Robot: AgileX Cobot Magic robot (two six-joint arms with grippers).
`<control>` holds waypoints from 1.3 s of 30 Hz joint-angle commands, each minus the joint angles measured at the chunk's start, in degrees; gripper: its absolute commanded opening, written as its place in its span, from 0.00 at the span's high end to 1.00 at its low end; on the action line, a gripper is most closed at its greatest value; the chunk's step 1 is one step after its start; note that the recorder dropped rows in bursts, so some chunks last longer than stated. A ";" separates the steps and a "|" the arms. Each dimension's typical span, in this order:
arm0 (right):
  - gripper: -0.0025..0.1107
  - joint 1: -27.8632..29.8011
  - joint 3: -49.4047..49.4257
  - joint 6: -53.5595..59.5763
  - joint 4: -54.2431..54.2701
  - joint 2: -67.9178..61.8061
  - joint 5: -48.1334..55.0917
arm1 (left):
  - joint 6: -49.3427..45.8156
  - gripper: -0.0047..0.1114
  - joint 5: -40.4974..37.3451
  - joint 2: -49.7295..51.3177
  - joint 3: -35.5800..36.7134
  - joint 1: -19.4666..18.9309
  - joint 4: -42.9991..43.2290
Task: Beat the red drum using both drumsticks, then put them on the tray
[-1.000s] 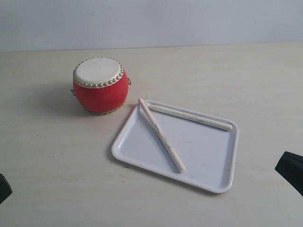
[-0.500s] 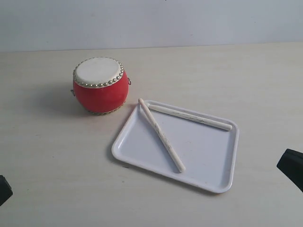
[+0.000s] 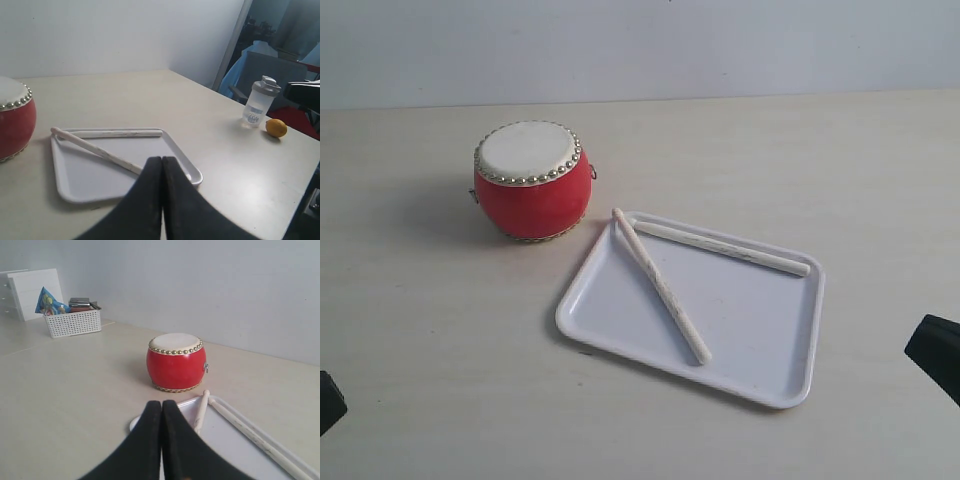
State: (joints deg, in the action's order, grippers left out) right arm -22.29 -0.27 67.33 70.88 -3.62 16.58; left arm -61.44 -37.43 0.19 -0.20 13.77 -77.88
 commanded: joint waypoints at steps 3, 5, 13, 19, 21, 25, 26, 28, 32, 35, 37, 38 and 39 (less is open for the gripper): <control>0.98 -0.01 0.27 0.01 0.17 0.29 -0.05 | -0.24 0.96 -0.50 -0.19 0.20 -0.12 -0.16; 0.98 -0.01 0.27 0.01 0.17 0.29 -0.05 | -0.37 0.96 -0.17 -0.19 0.20 -0.12 -0.73; 0.98 -0.01 0.27 0.01 0.34 0.29 -0.06 | -4.07 0.96 1.18 -0.19 0.20 -0.12 -7.77; 0.98 -0.01 0.27 0.01 0.21 0.29 -0.06 | -24.30 0.96 -1.30 -0.19 0.20 -0.12 -22.07; 0.98 -0.01 0.27 0.01 0.21 0.29 -0.06 | -26.52 0.96 -2.92 -0.19 0.20 -0.12 -22.07; 0.98 -0.01 0.27 0.01 0.21 0.29 -0.06 | -18.49 0.96 -2.26 -0.19 0.20 -0.12 -22.07; 0.98 -0.01 0.27 0.01 0.21 0.29 -0.06 | -16.15 0.96 -1.26 -0.19 0.20 -0.12 -21.39; 0.98 -0.01 0.27 0.01 0.21 0.29 -0.06 | -13.70 0.96 0.39 -0.19 0.20 -0.12 -21.02; 0.98 -0.01 0.27 0.01 0.21 0.29 -0.06 | -13.70 0.96 1.13 -0.19 0.20 -0.12 -20.73; 0.98 -0.01 0.27 0.01 0.32 0.29 -0.06 | -8.66 0.96 1.89 -0.19 0.20 -0.12 -15.11; 0.98 -0.01 0.27 0.01 0.32 0.29 -0.06 | 3.10 0.96 4.24 -0.19 0.20 -0.12 -5.04; 0.98 -0.01 0.27 0.01 0.32 0.29 -0.06 | 11.63 0.96 5.45 -0.19 -0.04 -0.12 0.10; 0.98 -0.01 0.27 0.01 0.32 0.29 -0.06 | 20.95 0.96 7.02 -0.19 -0.87 -0.12 6.92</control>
State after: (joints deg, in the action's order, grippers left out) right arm -22.29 -0.27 67.33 70.96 -3.62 16.58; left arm -60.37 -34.06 0.19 -0.20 13.77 -84.14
